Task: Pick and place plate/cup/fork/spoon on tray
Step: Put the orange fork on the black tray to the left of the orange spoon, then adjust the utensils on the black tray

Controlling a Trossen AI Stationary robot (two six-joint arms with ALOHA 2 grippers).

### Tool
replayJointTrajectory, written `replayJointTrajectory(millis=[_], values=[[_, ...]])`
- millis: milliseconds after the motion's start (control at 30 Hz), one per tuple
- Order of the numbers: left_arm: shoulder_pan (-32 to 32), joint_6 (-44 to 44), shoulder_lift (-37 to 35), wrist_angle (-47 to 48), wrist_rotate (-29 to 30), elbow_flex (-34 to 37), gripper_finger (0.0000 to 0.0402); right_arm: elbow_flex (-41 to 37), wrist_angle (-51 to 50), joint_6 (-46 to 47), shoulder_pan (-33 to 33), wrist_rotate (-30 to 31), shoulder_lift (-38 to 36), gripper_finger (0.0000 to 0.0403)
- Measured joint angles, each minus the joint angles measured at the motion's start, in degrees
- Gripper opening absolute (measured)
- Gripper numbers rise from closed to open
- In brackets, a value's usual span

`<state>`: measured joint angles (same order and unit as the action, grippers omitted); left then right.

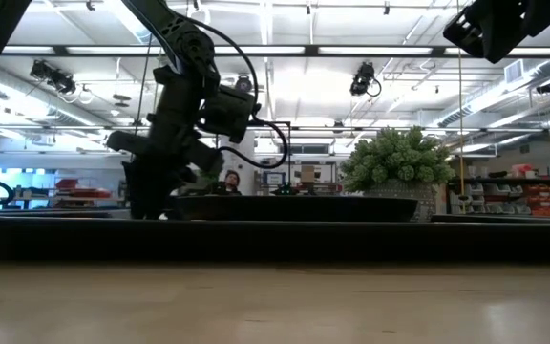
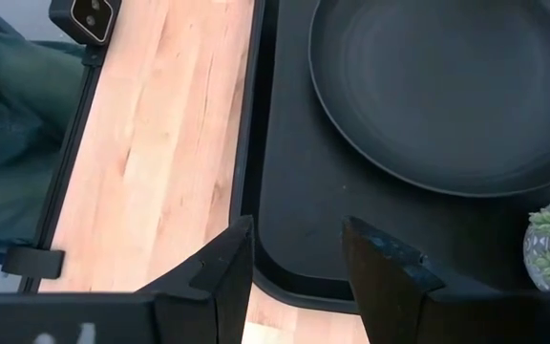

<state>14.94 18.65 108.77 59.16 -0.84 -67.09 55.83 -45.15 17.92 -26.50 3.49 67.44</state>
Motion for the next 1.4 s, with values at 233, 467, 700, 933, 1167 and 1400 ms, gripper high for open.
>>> replayJointTrajectory(millis=[233, 467, 700, 933, 1167, 1400], values=[[0.0, -1.9, 0.0, 2.33, -0.02, 0.0, 0.0133, 0.0, 0.0, -1.16, 0.02, 0.12, 0.0, 0.0167], [-0.01, -5.41, -0.02, 2.21, 1.29, 0.0, 0.0135, 0.0, 0.0, -1.63, 0.04, 1.44, 0.0, 0.0167], [-1.52, -6.03, -0.07, 2.05, 5.75, 0.0, 0.0182, 0.0, 0.0, -1.41, 0.04, 1.44, 0.0, 0.0167], [-2.8, -5.55, -0.07, 1.44, 7.74, -0.05, 0.0238, 0.0, 0.0, -1.21, 0.04, 1.44, 0.0, 0.0167], [-2.82, -5.49, -0.07, 1.76, 9.67, -1.94, 0.024, 0.0, 0.0, -1.17, 0.04, 1.44, 0.0, 0.0167], [-2.84, -3.98, -0.09, 2.29, 11.37, -9.32, 0.0236, 0.0, 0.0, -0.24, 0.04, 1.42, 0.0, 0.0167]])
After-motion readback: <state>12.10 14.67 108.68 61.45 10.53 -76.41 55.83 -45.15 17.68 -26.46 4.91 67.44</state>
